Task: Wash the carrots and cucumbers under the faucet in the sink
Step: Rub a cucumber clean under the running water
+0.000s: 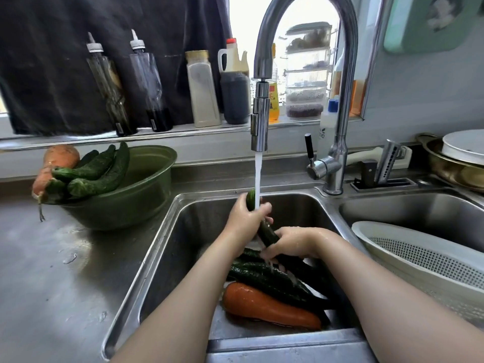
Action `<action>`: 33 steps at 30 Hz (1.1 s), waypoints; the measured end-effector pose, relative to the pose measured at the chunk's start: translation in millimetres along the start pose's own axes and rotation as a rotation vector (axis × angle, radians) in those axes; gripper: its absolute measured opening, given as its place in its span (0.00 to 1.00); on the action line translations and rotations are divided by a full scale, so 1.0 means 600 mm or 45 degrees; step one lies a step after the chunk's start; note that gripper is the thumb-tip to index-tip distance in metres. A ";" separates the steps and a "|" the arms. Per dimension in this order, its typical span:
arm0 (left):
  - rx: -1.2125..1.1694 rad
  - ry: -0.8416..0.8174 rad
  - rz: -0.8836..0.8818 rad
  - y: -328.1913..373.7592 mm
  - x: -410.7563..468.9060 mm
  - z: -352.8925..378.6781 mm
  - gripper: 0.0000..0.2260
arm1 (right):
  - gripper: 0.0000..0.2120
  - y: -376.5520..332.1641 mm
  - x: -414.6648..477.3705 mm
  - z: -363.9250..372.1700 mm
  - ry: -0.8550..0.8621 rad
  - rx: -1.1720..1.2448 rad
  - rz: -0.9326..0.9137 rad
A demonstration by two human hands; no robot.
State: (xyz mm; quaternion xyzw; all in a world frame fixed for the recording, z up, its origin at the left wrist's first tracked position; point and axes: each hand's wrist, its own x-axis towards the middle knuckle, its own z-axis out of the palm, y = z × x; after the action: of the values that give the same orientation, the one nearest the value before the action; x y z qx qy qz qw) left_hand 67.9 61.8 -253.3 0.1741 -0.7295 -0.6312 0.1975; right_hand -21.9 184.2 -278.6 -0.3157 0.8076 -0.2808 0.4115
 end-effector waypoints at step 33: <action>1.249 -0.089 -0.017 0.171 -0.050 -0.164 0.11 | 0.09 -0.250 -0.098 0.015 0.466 -0.606 -0.323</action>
State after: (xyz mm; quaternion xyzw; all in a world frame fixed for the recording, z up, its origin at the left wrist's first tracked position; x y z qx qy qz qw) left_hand 143.5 7.5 -141.7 0.2299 -0.9459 -0.2200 0.0637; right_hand 54.8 129.5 -147.5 -0.4453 0.8654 -0.1853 0.1360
